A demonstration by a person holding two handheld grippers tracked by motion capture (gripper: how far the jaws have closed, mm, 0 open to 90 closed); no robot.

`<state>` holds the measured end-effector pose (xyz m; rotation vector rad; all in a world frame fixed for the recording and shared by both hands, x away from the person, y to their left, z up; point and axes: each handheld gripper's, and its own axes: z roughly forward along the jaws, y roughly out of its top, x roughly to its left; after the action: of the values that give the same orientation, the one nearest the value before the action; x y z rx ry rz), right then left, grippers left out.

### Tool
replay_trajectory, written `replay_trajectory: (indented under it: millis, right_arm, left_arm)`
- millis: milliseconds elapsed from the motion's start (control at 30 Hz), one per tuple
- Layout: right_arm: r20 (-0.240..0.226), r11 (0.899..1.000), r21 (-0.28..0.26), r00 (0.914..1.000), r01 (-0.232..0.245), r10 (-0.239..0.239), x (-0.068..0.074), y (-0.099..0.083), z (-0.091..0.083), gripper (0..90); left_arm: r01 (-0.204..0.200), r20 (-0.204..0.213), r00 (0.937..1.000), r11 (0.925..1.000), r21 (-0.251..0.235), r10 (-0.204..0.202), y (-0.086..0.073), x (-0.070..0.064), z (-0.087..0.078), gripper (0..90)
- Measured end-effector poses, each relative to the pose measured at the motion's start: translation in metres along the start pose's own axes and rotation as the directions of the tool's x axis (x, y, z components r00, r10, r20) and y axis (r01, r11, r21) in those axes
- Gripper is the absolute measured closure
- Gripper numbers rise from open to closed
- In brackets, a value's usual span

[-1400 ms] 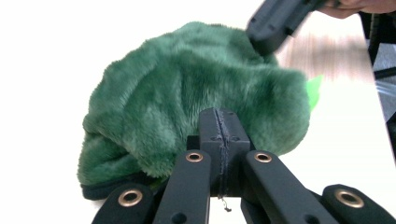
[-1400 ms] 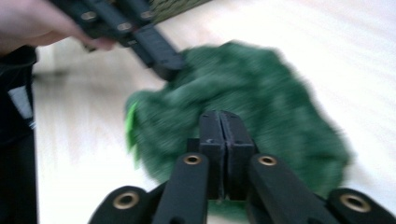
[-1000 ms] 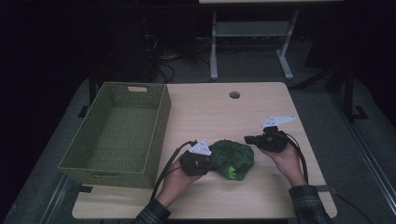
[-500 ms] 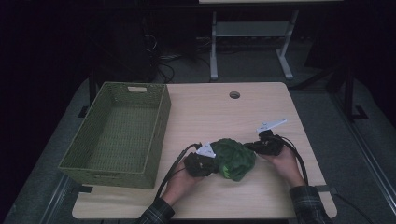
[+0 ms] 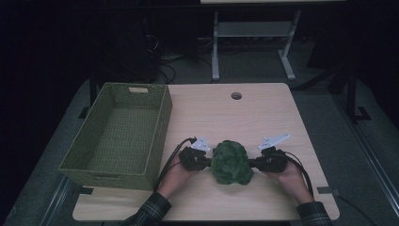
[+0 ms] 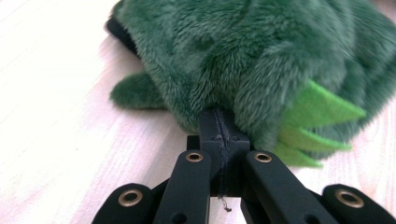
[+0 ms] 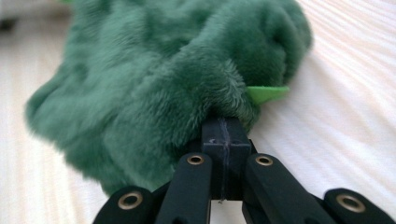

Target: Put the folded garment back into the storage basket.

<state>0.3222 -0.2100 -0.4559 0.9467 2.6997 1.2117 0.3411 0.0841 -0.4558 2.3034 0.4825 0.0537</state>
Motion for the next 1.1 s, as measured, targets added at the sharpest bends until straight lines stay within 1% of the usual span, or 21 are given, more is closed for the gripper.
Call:
replay_trajectory:
  millis: [167, 300, 333, 367, 400, 433, 467, 500, 533, 567, 600, 633, 700, 767, 800, 833, 900, 933, 967, 1000, 1100]
  right_arm:
    - [-0.016, 1.000, 0.006, 0.9998, 0.011, -0.011, 0.011, -0.005, -0.003, 90.0]
    - [0.004, 1.000, -0.018, 1.0000, 0.005, -0.005, 0.012, -0.010, -0.005, 89.8]
    - [0.015, 1.000, -0.026, 0.9999, -0.002, 0.003, 0.012, -0.011, -0.006, 88.3]
    - [0.033, 0.999, -0.033, 0.9994, -0.006, 0.007, 0.011, -0.012, -0.008, 83.1]
    - [0.049, 0.999, -0.042, 0.9985, -0.024, 0.026, 0.010, -0.013, -0.010, 81.4]
    - [0.064, 0.998, -0.050, 0.9975, -0.028, 0.031, 0.008, -0.015, -0.013, 77.7]
    - [0.089, 0.997, -0.062, 0.9949, -0.042, 0.047, 0.007, -0.017, -0.016, 71.3]
    - [0.128, 0.995, -0.088, 0.9903, -0.041, 0.052, 0.005, -0.020, -0.019, 65.7]
    - [0.153, 0.993, -0.101, 0.9858, -0.053, 0.068, 0.003, -0.024, -0.022, 62.1]
    - [0.173, 0.991, -0.109, 0.9803, -0.078, 0.096, 0.001, -0.027, -0.024, 55.9]
    - [0.198, 0.989, -0.119, 0.9740, -0.087, 0.110, -0.001, -0.031, -0.026, 50.2]
    - [0.220, 0.989, -0.114, 0.9687, -0.092, 0.115, -0.003, -0.035, -0.027, 46.5]
    - [0.282, 0.989, -0.108, 0.9509, -0.099, 0.126, -0.004, -0.041, -0.028, 39.6]
    - [0.329, 0.988, -0.099, 0.9338, -0.115, 0.141, -0.007, -0.046, -0.028, 33.3]
    - [0.348, 0.988, -0.095, 0.9252, -0.126, 0.151, -0.009, -0.048, -0.028, 30.8]
    - [0.363, 0.987, -0.093, 0.9188, -0.131, 0.156, -0.011, -0.050, -0.027, 27.4]
    - [0.400, 0.985, -0.082, 0.9003, -0.151, 0.172, -0.014, -0.053, -0.026, 20.2]
    - [0.400, 0.984, -0.089, 0.8987, -0.157, 0.179, -0.016, -0.054, -0.026, 19.1]
    - [0.410, 0.982, -0.090, 0.8930, -0.163, 0.186, -0.017, -0.054, -0.026, 17.3]
    - [0.416, 0.982, -0.092, 0.8900, -0.164, 0.187, -0.017, -0.054, -0.025, 16.5]
    - [0.415, 0.981, -0.117, 0.8899, -0.154, 0.189, -0.019, -0.057, -0.024, 13.3]
  left_arm:
    - [-0.002, -0.002, 1.0000, 1.0000, 0.001, 0.002, 0.002, 0.003, 0.001, 89.6]
    - [-0.005, -0.002, 1.0000, 1.0000, 0.001, 0.005, 0.002, 0.005, 0.000, 88.9]
    - [-0.005, -0.002, 1.0000, 1.0000, 0.002, 0.005, 0.003, 0.005, -0.001, 88.1]
    - [-0.006, -0.004, 1.0000, 1.0000, 0.002, 0.006, 0.003, 0.006, -0.002, 87.0]
    - [-0.004, -0.004, 1.0000, 1.0000, 0.001, 0.004, 0.003, 0.006, -0.003, 85.8]
    - [-0.003, -0.003, 1.0000, 1.0000, 0.003, 0.003, 0.003, 0.006, -0.005, 84.4]
    - [-0.007, -0.006, 1.0000, 1.0000, 0.005, 0.007, 0.003, 0.006, -0.008, 82.4]
    - [-0.009, -0.006, 0.9999, 1.0000, 0.003, 0.010, 0.003, 0.006, -0.010, 80.6]
    - [-0.003, -0.005, 1.0000, 1.0000, -0.003, 0.003, 0.003, 0.005, -0.012, 78.5]
    - [-0.009, -0.002, 1.0000, 0.9999, 0.008, 0.009, 0.004, 0.006, -0.015, 76.2]
    - [-0.013, -0.005, 0.9999, 0.9998, 0.012, 0.013, 0.005, 0.005, -0.016, 74.6]
    - [-0.019, -0.002, 0.9998, 0.9997, 0.015, 0.019, 0.005, 0.004, -0.018, 72.1]
    - [-0.021, 0.000, 0.9998, 0.9996, 0.020, 0.021, 0.007, 0.002, -0.021, 66.8]
    - [-0.030, 0.005, 0.9995, 0.9991, 0.031, 0.030, 0.009, 0.002, -0.024, 61.1]
    - [-0.029, 0.000, 0.9996, 0.9993, 0.025, 0.029, 0.010, 0.001, -0.026, 58.0]
    - [-0.027, -0.001, 0.9996, 0.9993, 0.027, 0.027, 0.011, 0.001, -0.028, 55.0]
    - [-0.035, 0.005, 0.9994, 0.9982, 0.048, 0.035, 0.015, 0.002, -0.033, 49.1]
    - [-0.031, 0.000, 0.9995, 0.9985, 0.044, 0.031, 0.017, 0.002, -0.036, 46.8]
    - [-0.030, 0.001, 0.9996, 0.9990, 0.034, 0.030, 0.019, 0.003, -0.039, 45.0]
    - [-0.026, 0.005, 0.9997, 0.9993, 0.029, 0.026, 0.021, 0.003, -0.043, 44.1]
    - [-0.037, 0.014, 0.9992, 0.9991, 0.019, 0.037, 0.028, 0.000, -0.049, 40.8]
